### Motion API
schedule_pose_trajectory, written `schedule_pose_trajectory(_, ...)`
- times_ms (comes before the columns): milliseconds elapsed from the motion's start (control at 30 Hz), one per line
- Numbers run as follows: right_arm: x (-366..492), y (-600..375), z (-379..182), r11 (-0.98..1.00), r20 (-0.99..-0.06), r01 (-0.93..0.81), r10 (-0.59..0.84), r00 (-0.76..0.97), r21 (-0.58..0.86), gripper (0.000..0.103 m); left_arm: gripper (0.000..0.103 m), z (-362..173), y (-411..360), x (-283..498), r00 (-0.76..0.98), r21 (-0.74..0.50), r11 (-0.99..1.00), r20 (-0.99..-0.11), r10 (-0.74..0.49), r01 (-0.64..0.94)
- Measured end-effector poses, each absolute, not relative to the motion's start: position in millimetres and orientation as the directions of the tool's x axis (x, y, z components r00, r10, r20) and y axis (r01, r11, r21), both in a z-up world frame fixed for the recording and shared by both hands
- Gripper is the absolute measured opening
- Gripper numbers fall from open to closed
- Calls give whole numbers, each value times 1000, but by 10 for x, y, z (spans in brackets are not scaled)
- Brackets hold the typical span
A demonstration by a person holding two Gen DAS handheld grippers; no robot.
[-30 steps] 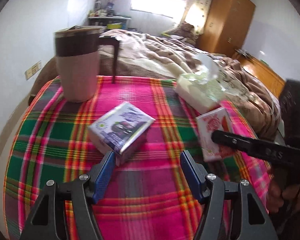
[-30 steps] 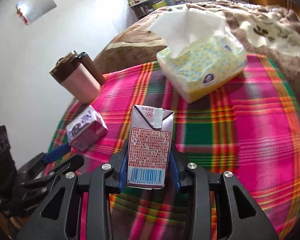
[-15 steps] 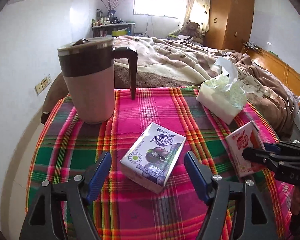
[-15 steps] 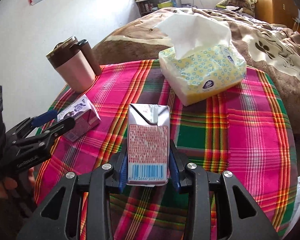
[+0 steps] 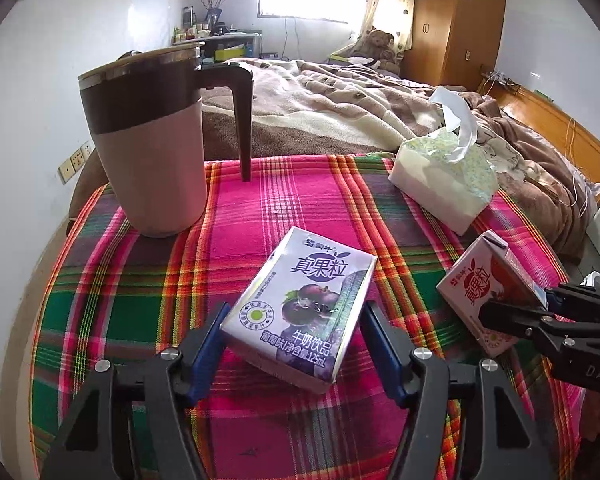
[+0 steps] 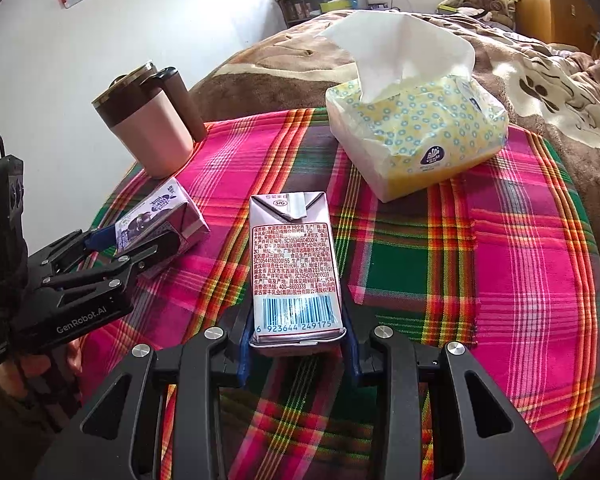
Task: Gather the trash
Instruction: 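Carry both cartons over the wastebasket and open both grippers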
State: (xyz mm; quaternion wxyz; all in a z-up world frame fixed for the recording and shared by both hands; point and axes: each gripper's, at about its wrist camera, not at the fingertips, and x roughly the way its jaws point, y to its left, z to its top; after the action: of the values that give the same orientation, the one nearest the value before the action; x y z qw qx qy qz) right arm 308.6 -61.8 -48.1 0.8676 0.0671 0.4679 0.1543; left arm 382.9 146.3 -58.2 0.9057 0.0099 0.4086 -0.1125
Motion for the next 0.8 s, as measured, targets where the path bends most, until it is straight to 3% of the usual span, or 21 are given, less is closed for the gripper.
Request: schedule_pose_trajectory(800, 2342, -1218, -105, 940, -720, -171, 337, 607, 295, 35, 65, -96, 905, 2744, 696, -90, 965, -677, -240, 246)
